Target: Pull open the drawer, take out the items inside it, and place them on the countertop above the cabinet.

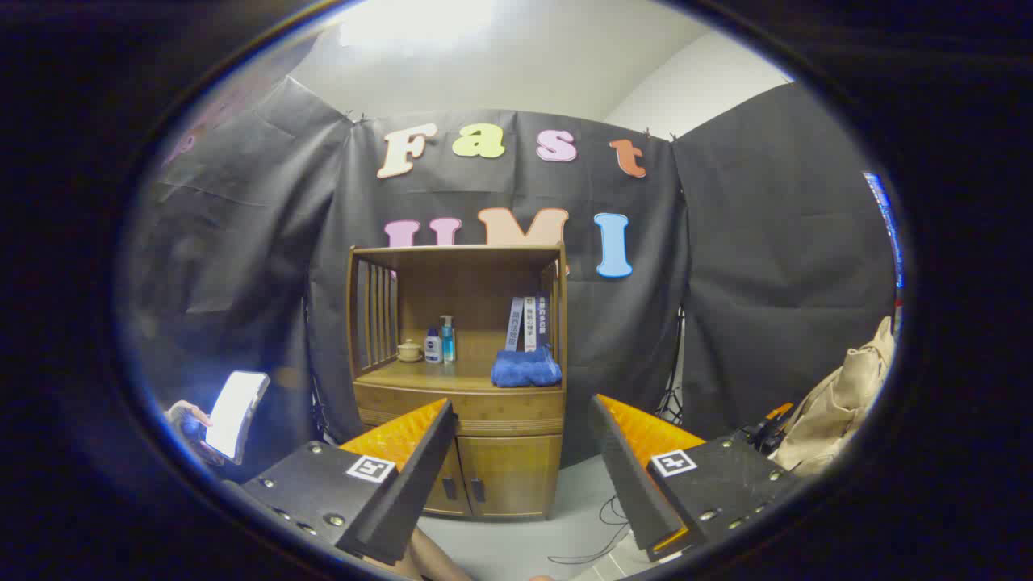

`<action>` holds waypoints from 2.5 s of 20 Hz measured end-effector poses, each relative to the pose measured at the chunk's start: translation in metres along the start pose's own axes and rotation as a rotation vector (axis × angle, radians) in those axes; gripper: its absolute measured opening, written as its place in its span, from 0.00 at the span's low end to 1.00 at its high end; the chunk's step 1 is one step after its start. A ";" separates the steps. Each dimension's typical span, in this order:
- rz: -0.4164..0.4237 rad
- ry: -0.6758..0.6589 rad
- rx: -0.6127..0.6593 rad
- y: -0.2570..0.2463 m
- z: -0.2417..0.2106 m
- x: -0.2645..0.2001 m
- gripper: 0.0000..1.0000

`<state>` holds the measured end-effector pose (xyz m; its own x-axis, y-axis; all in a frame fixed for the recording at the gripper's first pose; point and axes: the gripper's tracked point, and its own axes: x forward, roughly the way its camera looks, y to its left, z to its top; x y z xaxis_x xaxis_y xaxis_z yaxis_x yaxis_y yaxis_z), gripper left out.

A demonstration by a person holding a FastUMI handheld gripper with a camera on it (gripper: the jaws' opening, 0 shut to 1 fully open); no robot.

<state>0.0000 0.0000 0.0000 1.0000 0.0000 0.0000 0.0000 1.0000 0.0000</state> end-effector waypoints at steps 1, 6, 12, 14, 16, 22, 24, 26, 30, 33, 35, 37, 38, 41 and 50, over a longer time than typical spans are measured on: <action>-0.002 -0.003 0.004 0.000 0.001 -0.001 1.00; -0.008 -0.001 0.007 -0.001 -0.001 -0.002 0.99; 0.002 0.015 -0.038 0.009 -0.010 0.005 1.00; 0.017 0.016 -0.054 0.019 -0.014 0.013 0.99; 0.046 0.011 -0.054 0.033 -0.017 0.028 0.99; 0.124 -0.005 -0.021 0.077 -0.033 0.109 0.99; 0.134 -0.002 0.001 0.088 -0.046 0.147 1.00; 0.141 0.002 0.034 0.099 -0.062 0.185 1.00; 0.142 0.031 0.062 0.117 -0.109 0.256 1.00; 0.137 0.080 0.065 0.130 -0.153 0.299 1.00; 0.136 0.111 0.083 0.139 -0.181 0.323 1.00; 0.134 0.148 0.106 0.150 -0.210 0.342 1.00; 0.136 0.165 0.116 0.156 -0.225 0.351 1.00; 0.134 0.211 0.116 0.172 -0.261 0.372 0.99; 0.085 0.264 0.162 0.183 -0.292 0.404 0.43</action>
<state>0.4044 0.1832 -0.2915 0.9619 0.1048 -0.2527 -0.0622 0.9833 0.1708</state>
